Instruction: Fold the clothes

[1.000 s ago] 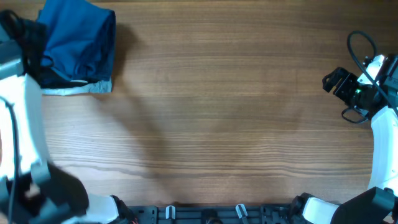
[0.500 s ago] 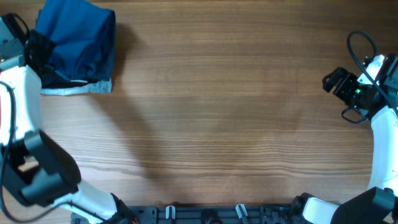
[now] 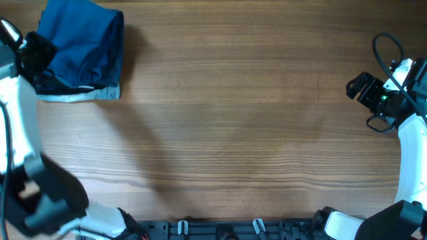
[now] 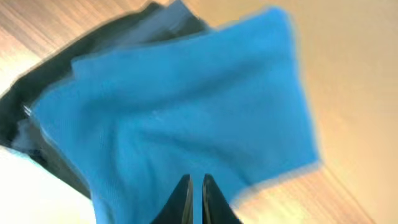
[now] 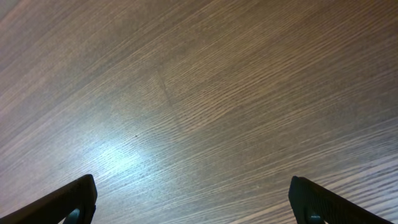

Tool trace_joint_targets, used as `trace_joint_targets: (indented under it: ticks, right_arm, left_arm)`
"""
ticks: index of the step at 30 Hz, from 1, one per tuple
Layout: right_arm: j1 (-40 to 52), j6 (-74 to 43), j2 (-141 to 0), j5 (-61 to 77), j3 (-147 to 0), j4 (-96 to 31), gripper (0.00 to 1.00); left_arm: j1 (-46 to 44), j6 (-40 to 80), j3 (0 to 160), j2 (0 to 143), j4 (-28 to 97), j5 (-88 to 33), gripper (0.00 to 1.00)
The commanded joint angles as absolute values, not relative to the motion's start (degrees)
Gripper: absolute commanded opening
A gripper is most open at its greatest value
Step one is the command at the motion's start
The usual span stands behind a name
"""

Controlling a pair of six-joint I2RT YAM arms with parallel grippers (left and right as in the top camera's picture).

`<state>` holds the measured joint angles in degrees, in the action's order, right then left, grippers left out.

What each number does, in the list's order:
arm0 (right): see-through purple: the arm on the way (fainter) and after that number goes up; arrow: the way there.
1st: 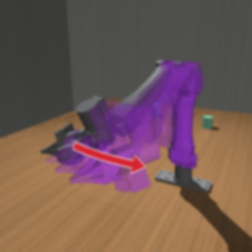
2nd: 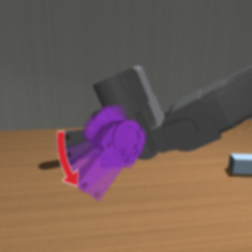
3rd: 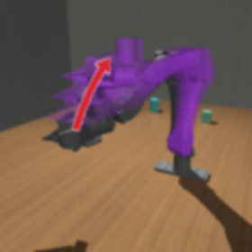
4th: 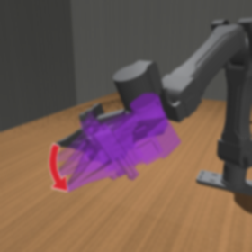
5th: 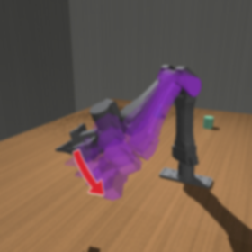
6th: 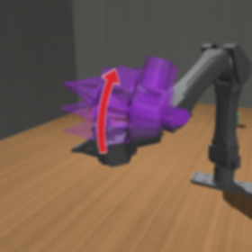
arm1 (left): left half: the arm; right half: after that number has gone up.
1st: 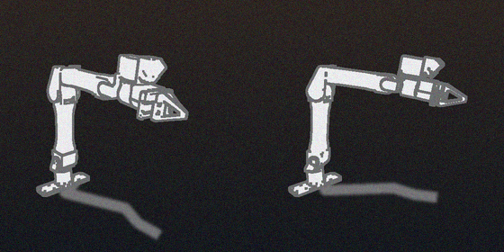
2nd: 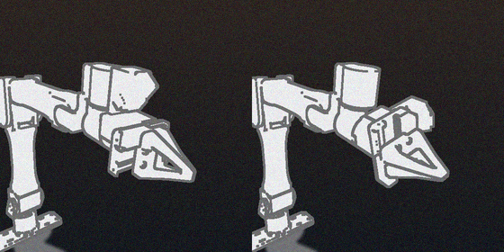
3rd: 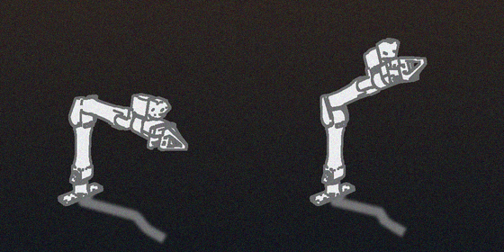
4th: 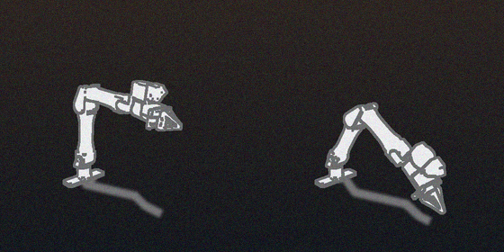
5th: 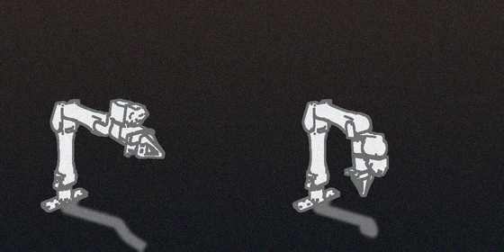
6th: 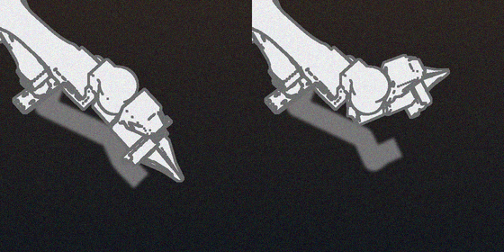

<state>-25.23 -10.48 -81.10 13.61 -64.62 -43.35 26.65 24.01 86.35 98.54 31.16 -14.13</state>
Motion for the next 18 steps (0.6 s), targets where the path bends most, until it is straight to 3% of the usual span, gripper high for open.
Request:
trace_joint_targets:
  ticks: [1,14,18]
  right_arm:
    - [-25.26,-10.59,-80.88,12.84,-65.14,-43.33,1.00]
    - [-25.26,-10.59,-80.88,12.86,-65.14,-43.33,1.00]
    - [-25.26,-10.59,-80.88,12.84,-65.14,-43.33,1.00]
  left_arm:
    - [26.15,21.91,86.15,96.31,37.95,-19.29,0.06]
    - [25.74,15.07,86.15,117.32,50.46,-19.51,0.04]
    - [25.74,14.98,86.24,115.98,48.73,-22.33,0.04]
